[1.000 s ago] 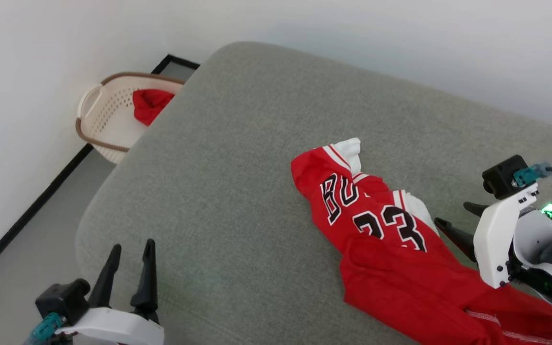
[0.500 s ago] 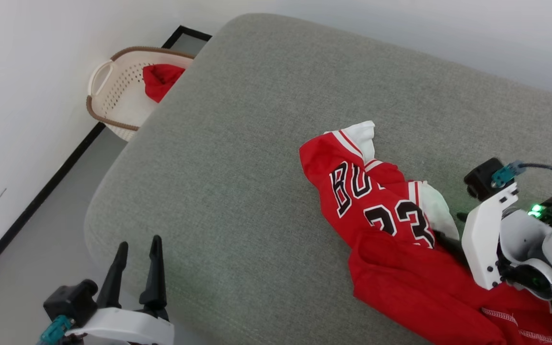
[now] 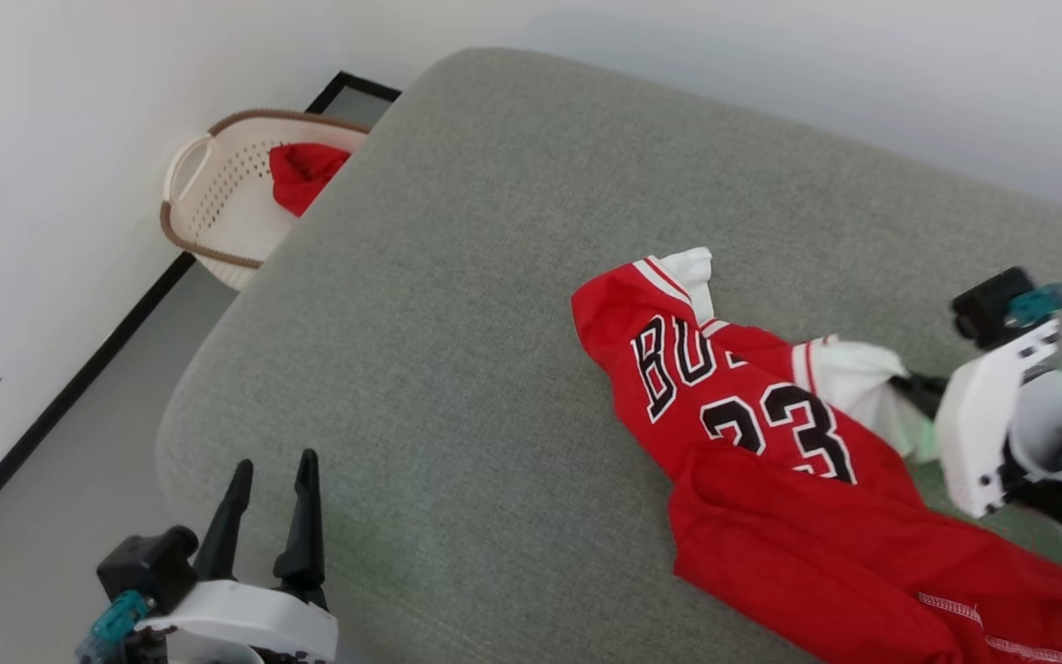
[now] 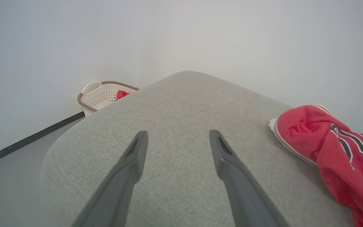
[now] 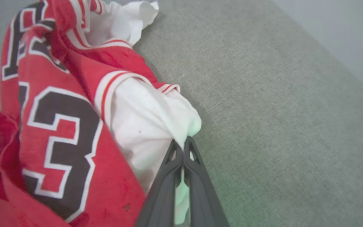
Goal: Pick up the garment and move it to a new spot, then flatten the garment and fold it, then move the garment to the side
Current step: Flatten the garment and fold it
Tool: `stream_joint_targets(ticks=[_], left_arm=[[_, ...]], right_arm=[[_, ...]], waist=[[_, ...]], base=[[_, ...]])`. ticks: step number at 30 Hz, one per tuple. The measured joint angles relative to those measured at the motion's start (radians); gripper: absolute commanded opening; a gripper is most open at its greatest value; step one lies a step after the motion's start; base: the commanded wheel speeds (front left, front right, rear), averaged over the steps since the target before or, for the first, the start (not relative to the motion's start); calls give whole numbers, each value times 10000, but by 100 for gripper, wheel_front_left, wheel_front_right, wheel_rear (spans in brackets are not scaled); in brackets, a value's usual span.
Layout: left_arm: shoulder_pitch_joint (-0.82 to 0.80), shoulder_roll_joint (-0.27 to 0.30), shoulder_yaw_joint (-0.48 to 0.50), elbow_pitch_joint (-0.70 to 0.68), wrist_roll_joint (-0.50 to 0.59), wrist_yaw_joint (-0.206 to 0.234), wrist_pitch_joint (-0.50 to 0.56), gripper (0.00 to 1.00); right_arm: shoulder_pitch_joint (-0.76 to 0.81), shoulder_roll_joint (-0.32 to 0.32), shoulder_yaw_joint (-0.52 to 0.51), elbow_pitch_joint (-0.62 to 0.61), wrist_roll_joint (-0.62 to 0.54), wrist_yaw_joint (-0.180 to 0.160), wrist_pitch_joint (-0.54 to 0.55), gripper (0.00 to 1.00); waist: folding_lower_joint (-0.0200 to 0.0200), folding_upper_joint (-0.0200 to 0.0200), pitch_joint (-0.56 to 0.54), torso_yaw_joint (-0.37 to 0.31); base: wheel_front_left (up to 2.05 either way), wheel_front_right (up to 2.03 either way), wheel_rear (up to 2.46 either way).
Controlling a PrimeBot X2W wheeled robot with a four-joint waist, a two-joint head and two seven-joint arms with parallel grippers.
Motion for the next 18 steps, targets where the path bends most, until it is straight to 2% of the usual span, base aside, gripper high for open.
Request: stream_joint_targets(ticks=[8, 18], left_arm=[[-239, 288, -278, 364, -2, -44, 0, 100], [-336, 522, -157, 334, 0, -56, 0, 100]], right_arm=[[230, -627, -922, -42, -128, 0, -497, 0], [497, -1168, -1998, -102, -483, 0, -625, 0]], waist=[[0, -1, -375, -321], [1, 0, -464, -1386]], base=[[0, 0, 0], [0, 0, 0]])
